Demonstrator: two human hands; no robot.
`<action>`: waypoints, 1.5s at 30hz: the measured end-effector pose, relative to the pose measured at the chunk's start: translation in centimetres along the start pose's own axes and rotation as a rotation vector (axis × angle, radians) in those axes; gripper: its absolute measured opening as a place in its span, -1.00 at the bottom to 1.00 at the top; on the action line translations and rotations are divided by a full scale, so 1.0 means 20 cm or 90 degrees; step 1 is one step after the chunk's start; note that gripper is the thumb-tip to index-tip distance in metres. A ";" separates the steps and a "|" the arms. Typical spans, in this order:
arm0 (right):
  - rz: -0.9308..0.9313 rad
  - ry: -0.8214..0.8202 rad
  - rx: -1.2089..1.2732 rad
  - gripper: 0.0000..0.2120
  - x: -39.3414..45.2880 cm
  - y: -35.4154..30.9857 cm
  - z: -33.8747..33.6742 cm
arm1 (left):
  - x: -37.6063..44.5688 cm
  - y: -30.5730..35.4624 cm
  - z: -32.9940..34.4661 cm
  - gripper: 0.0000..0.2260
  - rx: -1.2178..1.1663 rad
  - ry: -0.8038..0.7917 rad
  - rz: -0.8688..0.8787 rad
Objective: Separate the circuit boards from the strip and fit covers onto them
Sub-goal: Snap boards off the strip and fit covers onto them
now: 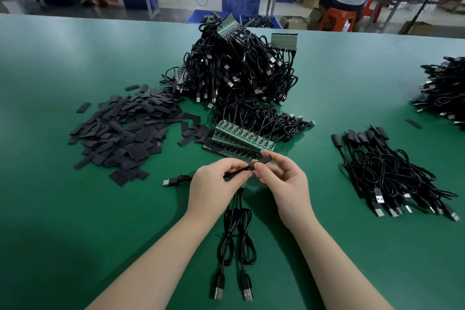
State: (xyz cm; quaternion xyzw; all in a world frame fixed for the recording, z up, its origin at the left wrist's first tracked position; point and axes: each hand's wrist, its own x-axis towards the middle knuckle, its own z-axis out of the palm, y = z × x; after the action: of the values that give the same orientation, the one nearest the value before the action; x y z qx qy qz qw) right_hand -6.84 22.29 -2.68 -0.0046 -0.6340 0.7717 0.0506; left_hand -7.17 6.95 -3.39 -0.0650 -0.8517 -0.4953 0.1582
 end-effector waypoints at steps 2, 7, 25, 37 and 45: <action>-0.008 -0.003 -0.013 -0.79 0.00 0.00 0.00 | 0.00 0.00 0.00 -0.88 0.019 0.001 0.017; -0.009 0.023 -0.001 -0.83 0.00 0.00 0.00 | 0.00 0.03 -0.01 -0.82 0.017 -0.016 0.070; -0.010 0.016 -0.019 -0.87 -0.02 0.00 0.01 | -0.02 0.05 0.00 -0.83 0.104 0.063 0.160; -0.084 0.040 -0.080 -0.54 -0.04 0.01 0.04 | -0.02 0.06 0.01 -0.78 0.070 0.044 0.147; -0.062 0.056 -0.090 -0.69 -0.05 0.00 0.04 | -0.02 0.06 0.00 -0.78 0.102 0.007 0.138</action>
State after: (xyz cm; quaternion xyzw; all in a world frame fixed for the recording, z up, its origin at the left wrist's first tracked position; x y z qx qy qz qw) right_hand -5.99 21.46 -2.60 -0.0114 -0.6836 0.7206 0.1153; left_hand -6.42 7.48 -2.57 -0.1412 -0.8755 -0.4063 0.2204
